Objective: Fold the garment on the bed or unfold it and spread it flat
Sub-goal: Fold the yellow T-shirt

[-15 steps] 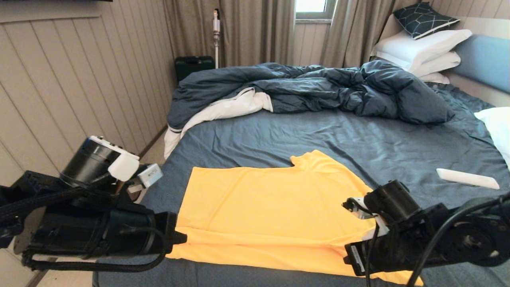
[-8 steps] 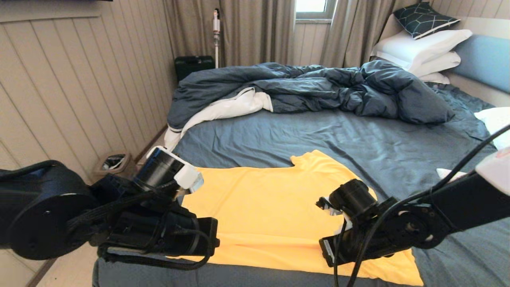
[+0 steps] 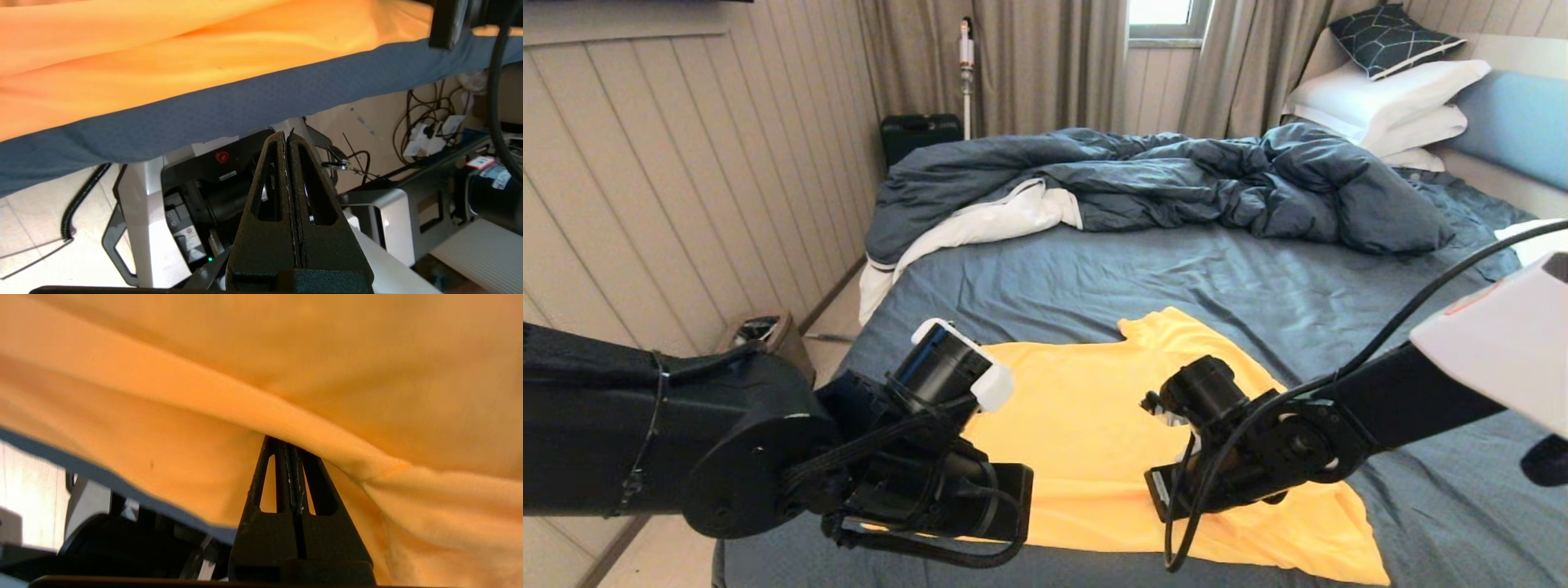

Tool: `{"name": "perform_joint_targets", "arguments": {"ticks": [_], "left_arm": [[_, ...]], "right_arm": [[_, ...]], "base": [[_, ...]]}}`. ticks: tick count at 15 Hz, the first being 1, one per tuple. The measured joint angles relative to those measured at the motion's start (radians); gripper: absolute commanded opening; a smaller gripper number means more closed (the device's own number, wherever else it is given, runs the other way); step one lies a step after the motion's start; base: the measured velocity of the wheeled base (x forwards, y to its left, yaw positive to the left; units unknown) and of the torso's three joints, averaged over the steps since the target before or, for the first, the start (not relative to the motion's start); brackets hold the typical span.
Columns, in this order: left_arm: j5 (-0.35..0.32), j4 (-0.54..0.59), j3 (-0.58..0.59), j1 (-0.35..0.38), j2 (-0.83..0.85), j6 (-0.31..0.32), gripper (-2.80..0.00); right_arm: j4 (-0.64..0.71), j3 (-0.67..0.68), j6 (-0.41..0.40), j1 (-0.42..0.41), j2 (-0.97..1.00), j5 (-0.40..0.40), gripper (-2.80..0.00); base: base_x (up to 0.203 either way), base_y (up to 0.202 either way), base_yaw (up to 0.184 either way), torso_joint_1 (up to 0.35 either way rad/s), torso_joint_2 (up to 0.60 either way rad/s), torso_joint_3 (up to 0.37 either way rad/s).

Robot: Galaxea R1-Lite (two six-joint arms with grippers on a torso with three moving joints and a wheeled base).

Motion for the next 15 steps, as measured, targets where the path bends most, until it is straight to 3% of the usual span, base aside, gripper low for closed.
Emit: {"name": "perform_joint_targets", "arguments": {"ticks": [6,9,15], "left_arm": [[0.005,0.000,-0.044,-0.047,0.062,0.000,-2.80],[0.039,-0.002,-0.062,-0.078,0.102,-0.001,-2.80],[0.092,-0.058,-0.054,-0.091,0.169,0.006,-2.80]], "right_arm": [[0.000,-0.083,0.063,-0.010,0.037,-0.019,-2.80],[0.000,-0.116,0.096,-0.012,0.057,-0.057,-2.80],[-0.003,-0.069,0.101,-0.012,0.029,-0.059,-2.80]], "base": [[0.000,0.000,0.000,0.000,0.00,0.000],[0.000,0.000,0.000,0.000,0.00,0.000],[0.000,0.000,0.000,0.000,0.00,0.000]]}}
